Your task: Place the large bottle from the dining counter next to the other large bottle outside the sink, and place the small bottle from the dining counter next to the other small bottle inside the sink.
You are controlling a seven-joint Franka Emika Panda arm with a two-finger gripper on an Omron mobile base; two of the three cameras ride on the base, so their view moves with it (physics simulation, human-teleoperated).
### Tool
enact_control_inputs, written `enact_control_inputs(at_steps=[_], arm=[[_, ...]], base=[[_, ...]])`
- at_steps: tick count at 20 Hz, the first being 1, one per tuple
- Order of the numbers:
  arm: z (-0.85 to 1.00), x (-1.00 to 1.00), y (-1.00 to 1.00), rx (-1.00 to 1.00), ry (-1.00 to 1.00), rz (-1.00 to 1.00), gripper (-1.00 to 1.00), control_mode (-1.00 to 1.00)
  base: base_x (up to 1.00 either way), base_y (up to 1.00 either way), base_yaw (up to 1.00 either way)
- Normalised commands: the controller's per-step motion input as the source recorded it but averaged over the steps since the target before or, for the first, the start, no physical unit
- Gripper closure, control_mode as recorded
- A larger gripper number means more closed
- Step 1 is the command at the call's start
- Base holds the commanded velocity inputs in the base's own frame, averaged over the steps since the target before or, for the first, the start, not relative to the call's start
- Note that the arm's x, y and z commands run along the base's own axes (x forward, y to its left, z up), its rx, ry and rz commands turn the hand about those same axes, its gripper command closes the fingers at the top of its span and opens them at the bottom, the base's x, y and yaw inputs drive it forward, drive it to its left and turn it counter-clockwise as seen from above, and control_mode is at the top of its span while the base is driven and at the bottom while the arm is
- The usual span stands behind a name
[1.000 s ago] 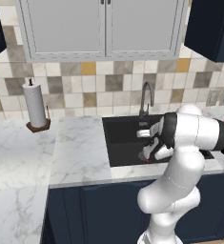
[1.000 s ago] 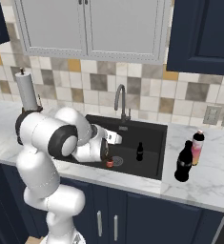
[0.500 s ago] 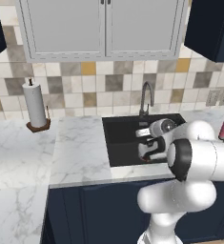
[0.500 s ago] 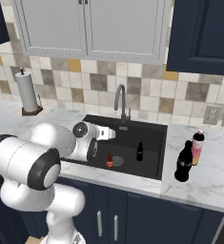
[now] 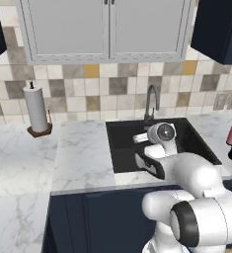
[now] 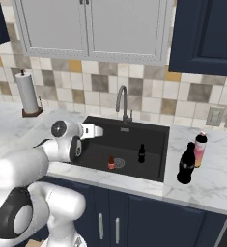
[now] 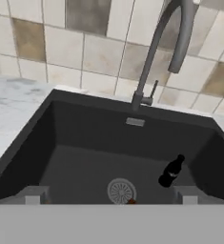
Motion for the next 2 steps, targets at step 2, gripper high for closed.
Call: enact_control_inputs(at_steps=[2], arm=[[0.31, -0.47, 0.33, -0.03, -0.02, 0.0, -1.0, -1.0]], base=[[0.0, 0.0, 0.0]])
